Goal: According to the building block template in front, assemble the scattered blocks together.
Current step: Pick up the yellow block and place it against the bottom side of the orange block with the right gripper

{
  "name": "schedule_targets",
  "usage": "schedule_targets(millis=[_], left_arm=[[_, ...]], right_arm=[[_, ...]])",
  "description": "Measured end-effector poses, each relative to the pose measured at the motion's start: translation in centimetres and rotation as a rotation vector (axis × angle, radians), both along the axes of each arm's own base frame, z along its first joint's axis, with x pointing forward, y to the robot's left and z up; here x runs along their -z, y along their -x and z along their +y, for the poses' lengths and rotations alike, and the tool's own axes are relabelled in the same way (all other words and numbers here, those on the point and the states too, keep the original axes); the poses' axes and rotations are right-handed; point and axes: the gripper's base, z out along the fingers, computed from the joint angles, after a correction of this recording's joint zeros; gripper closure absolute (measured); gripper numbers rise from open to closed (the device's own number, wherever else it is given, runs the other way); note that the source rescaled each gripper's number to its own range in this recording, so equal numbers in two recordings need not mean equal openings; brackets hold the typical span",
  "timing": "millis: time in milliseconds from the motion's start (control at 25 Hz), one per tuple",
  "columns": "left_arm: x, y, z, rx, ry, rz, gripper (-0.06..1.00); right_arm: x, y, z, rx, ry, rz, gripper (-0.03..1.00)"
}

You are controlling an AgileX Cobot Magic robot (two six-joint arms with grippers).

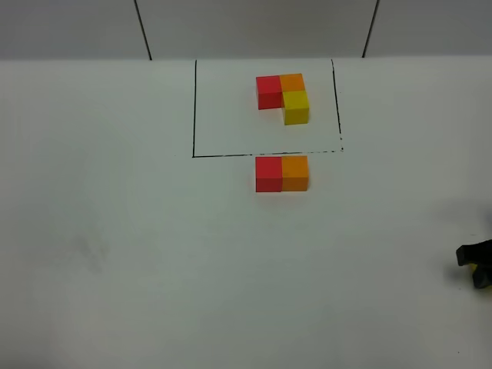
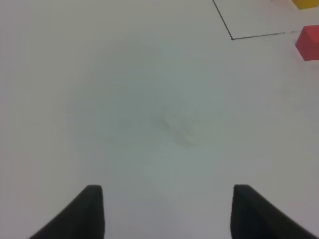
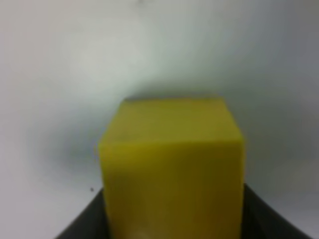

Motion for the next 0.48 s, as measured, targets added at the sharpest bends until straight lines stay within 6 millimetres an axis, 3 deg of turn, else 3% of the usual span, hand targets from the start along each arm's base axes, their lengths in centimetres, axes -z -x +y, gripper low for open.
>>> schedule_targets(millis=[200,480], left_arm=[[0.0,0.0,0.0,0.0,0.0,0.0,0.72],[0.0,0.0,0.0,0.0,0.0,0.0,0.72]], right_arm=[[-0.9,-0.5,3.3,-0.027,-0.03,0.026,0.72],[-4.0,-2.8,10.4,0.124,-0.023,-0.032,0.72]])
